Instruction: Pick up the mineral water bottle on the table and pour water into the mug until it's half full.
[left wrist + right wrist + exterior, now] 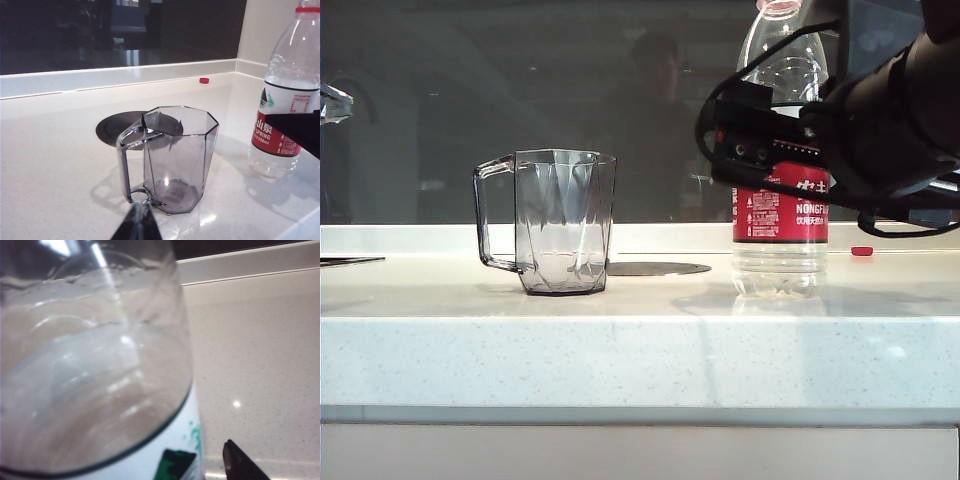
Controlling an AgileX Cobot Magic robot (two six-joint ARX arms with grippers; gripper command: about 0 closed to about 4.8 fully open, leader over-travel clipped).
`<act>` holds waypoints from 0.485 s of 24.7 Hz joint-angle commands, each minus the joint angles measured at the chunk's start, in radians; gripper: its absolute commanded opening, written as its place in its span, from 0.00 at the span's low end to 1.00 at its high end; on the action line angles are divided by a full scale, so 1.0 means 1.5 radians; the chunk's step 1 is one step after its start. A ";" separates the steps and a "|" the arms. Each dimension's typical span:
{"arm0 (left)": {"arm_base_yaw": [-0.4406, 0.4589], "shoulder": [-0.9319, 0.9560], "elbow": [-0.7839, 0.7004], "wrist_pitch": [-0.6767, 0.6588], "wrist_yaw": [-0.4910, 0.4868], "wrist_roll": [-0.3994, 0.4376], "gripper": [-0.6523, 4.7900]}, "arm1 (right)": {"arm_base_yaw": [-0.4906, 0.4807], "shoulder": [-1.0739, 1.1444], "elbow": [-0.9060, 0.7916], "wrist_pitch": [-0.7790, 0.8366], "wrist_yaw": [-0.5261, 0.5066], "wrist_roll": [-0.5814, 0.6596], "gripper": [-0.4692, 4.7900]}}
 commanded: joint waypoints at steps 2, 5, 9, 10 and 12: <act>0.001 0.001 0.002 0.009 0.003 -0.002 0.11 | -0.014 -0.002 0.003 0.017 -0.025 -0.002 1.00; 0.001 0.000 0.002 0.009 0.003 -0.002 0.11 | -0.020 -0.002 0.003 0.017 -0.036 -0.002 1.00; 0.001 0.000 0.002 0.009 0.003 -0.002 0.11 | -0.020 -0.002 0.003 0.017 -0.041 -0.002 0.97; 0.001 0.000 0.002 0.009 0.003 -0.002 0.11 | -0.020 -0.002 0.003 0.017 -0.045 -0.002 0.91; 0.001 0.000 0.002 0.009 0.003 -0.002 0.11 | -0.020 -0.002 0.003 0.017 -0.050 -0.006 0.81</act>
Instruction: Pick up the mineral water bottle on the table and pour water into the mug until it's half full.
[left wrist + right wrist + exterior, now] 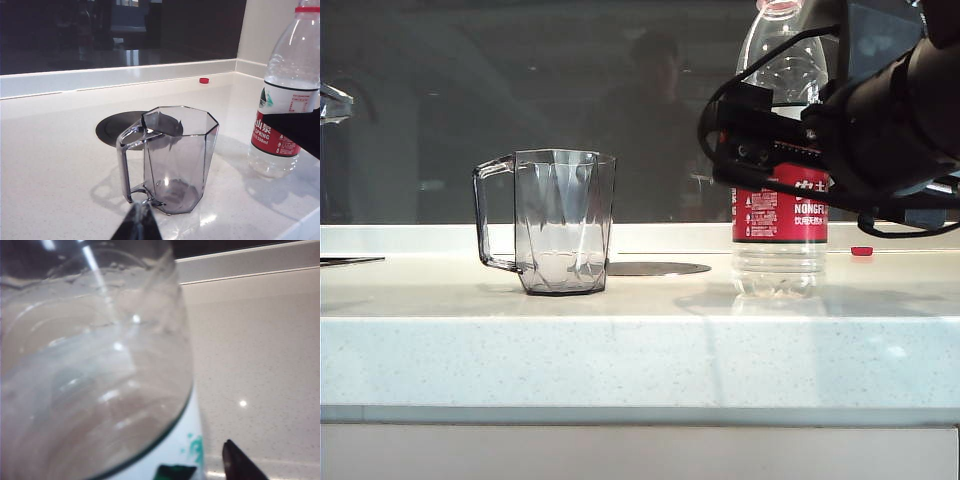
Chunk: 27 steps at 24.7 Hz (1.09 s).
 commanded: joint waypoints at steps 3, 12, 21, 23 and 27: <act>0.001 0.000 0.002 0.009 0.003 -0.002 0.11 | 0.000 -0.002 0.003 0.016 -0.011 -0.016 0.79; 0.001 0.000 0.002 0.009 0.003 -0.002 0.11 | 0.000 -0.002 0.003 0.016 -0.011 -0.020 0.66; 0.001 0.000 0.002 0.009 0.003 -0.002 0.11 | 0.000 -0.003 0.007 0.040 -0.011 -0.102 0.60; 0.001 0.000 0.002 0.009 0.003 -0.002 0.11 | 0.000 -0.003 0.008 0.068 -0.011 -0.152 0.60; 0.001 0.000 0.002 0.009 0.003 -0.002 0.11 | 0.000 -0.003 0.034 0.092 -0.010 -0.335 0.60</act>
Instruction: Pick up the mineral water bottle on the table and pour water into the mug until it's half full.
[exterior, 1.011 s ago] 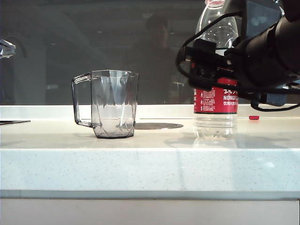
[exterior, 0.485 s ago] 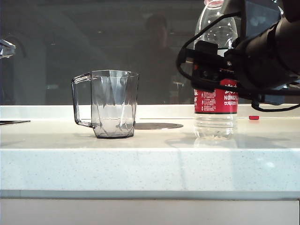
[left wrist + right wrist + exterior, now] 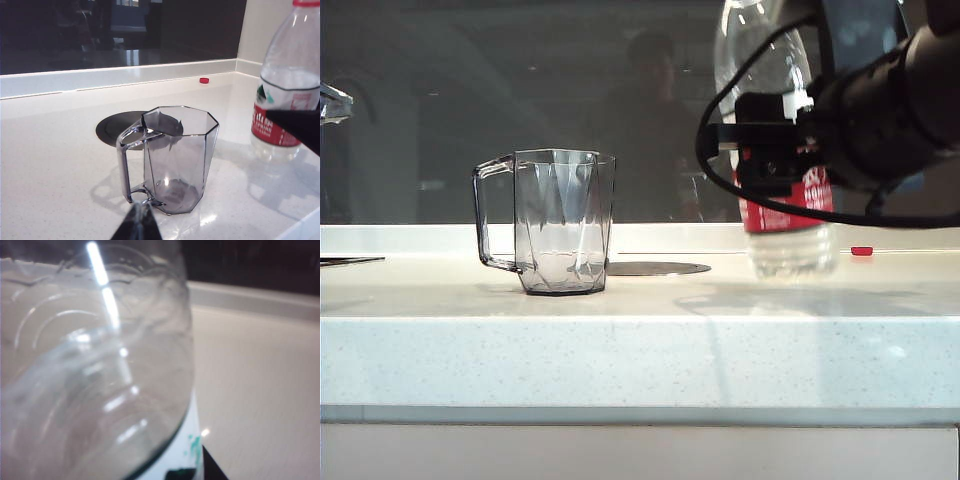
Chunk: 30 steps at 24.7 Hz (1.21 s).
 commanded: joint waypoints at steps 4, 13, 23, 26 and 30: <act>0.002 0.000 0.002 0.009 0.003 -0.002 0.11 | 0.000 -0.006 0.071 -0.003 0.001 -0.173 0.60; 0.002 0.000 0.002 0.008 0.003 -0.002 0.11 | -0.001 0.007 0.167 -0.164 0.004 -0.309 0.60; 0.002 0.000 0.002 0.008 0.003 -0.002 0.11 | -0.001 0.028 0.195 -0.171 0.064 -0.504 0.60; 0.002 0.000 0.002 0.009 0.003 -0.002 0.11 | -0.001 0.028 0.195 -0.171 0.065 -0.567 0.60; 0.002 0.000 0.002 0.009 0.003 -0.002 0.11 | -0.001 0.028 0.195 -0.166 0.090 -0.606 0.60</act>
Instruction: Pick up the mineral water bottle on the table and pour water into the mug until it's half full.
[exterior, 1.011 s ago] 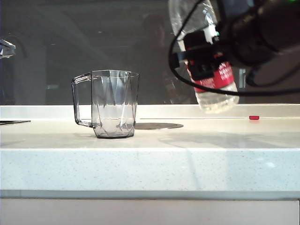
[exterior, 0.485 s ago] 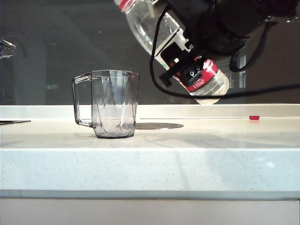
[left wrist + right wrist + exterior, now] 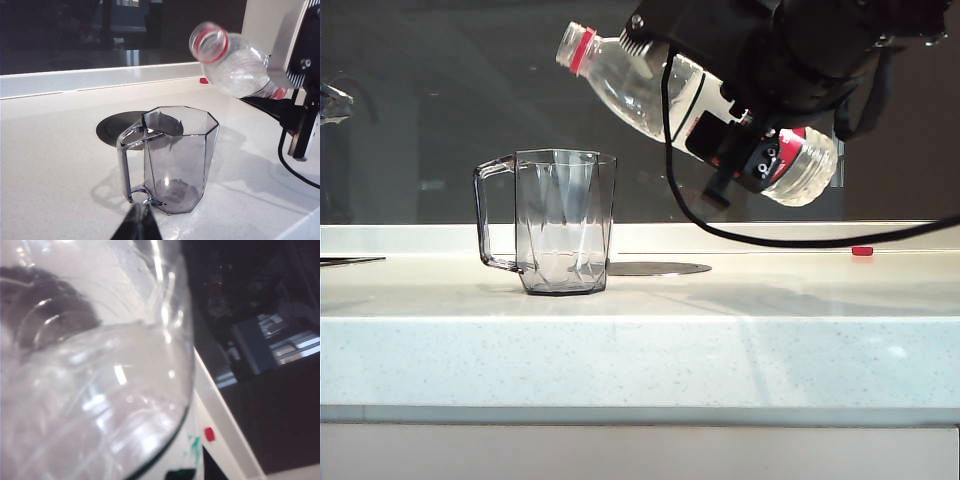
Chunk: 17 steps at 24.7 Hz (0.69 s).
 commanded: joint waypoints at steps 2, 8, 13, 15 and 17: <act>0.001 0.001 0.002 0.008 0.003 -0.002 0.11 | 0.000 -0.006 0.007 0.041 0.031 -0.032 0.60; 0.001 0.001 0.002 0.008 0.003 -0.002 0.11 | 0.000 -0.006 0.007 0.041 0.045 -0.067 0.60; 0.001 0.001 0.002 0.008 0.003 -0.002 0.11 | 0.000 -0.006 0.007 0.041 0.046 -0.119 0.60; 0.001 0.001 0.002 0.008 0.003 -0.002 0.11 | 0.000 -0.006 0.007 0.041 0.046 -0.124 0.60; 0.001 0.001 0.002 0.008 0.003 -0.002 0.11 | 0.000 -0.006 0.007 0.042 0.051 -0.152 0.60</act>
